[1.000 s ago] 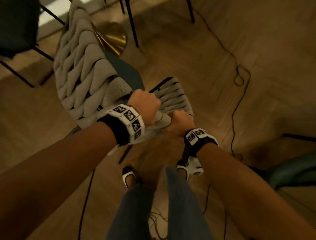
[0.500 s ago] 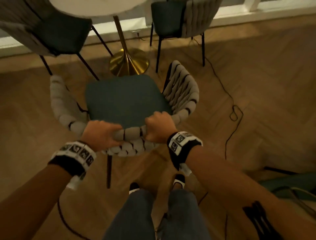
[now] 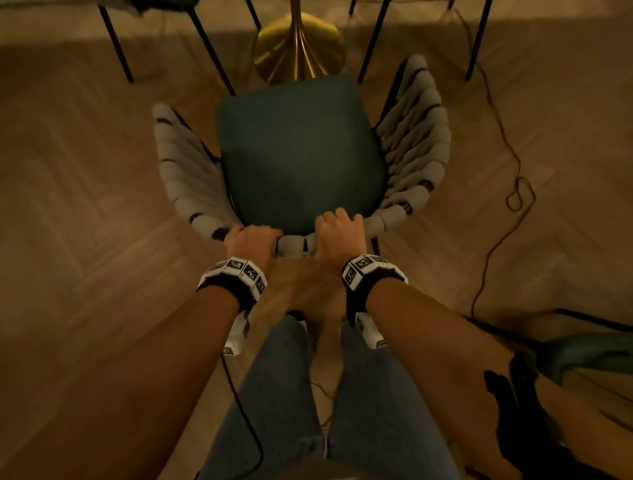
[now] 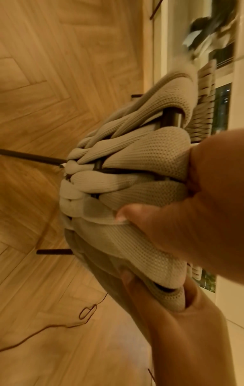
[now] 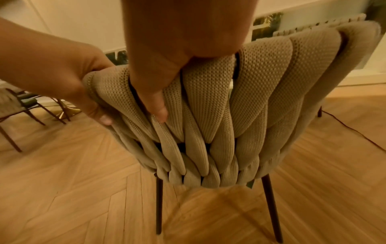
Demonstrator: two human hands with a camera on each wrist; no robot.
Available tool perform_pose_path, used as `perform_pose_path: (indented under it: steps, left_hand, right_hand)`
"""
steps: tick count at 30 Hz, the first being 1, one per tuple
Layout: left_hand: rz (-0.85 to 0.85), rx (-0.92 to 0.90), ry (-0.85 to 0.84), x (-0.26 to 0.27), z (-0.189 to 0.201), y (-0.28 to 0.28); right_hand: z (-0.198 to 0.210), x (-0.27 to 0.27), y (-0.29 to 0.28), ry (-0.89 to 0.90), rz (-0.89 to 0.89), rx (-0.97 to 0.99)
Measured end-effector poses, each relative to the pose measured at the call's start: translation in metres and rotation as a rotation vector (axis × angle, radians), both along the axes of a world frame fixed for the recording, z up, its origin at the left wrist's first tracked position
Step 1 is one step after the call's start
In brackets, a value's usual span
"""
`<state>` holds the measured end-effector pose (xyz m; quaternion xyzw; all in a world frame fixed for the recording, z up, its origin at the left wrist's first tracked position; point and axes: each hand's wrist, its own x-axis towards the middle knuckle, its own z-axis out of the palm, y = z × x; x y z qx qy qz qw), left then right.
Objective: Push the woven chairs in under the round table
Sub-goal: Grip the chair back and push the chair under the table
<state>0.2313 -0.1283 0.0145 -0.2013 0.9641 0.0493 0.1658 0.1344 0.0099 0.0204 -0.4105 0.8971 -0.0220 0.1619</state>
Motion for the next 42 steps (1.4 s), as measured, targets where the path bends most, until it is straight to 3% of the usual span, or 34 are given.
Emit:
perform_pose_path:
  steps: [6, 11, 15, 18, 21, 24, 28, 33, 36, 42]
  left_hand:
    - [-0.021, -0.026, 0.024, -0.017, -0.032, -0.032]
    - [-0.088, 0.048, 0.038, -0.025, -0.029, -0.048]
    - [-0.129, 0.163, 0.081, -0.008, -0.019, -0.026]
    - [-0.074, 0.281, 0.209, 0.014, -0.009, -0.011]
    - [-0.003, 0.321, 0.233, 0.045, 0.003, -0.008]
    - [0.143, 0.513, -0.006, 0.085, 0.005, -0.011]
    - [0.126, 0.609, -0.413, 0.148, -0.029, -0.032]
    - [0.177, 0.576, -0.556, 0.181, -0.045, -0.062]
    - [0.178, 0.458, -0.45, 0.144, -0.03, -0.068]
    - [0.045, 0.33, 0.19, -0.044, 0.005, -0.089]
  right_hand:
    - [-0.028, 0.003, -0.022, 0.009, -0.143, 0.026]
    - [-0.028, -0.005, -0.023, -0.006, -0.161, 0.025]
    - [-0.021, -0.007, -0.019, -0.031, -0.131, 0.115]
    - [-0.021, -0.013, -0.029, -0.078, -0.088, 0.176]
    - [-0.024, -0.017, -0.036, -0.094, -0.05, 0.184]
    - [-0.027, -0.021, -0.034, -0.091, 0.016, 0.168]
    - [-0.027, -0.035, -0.04, -0.107, 0.069, 0.124]
    - [-0.029, -0.069, -0.066, -0.103, 0.05, 0.144]
    - [-0.032, -0.097, -0.086, -0.104, 0.06, 0.116]
    - [-0.032, -0.153, -0.119, -0.1, 0.098, 0.099]
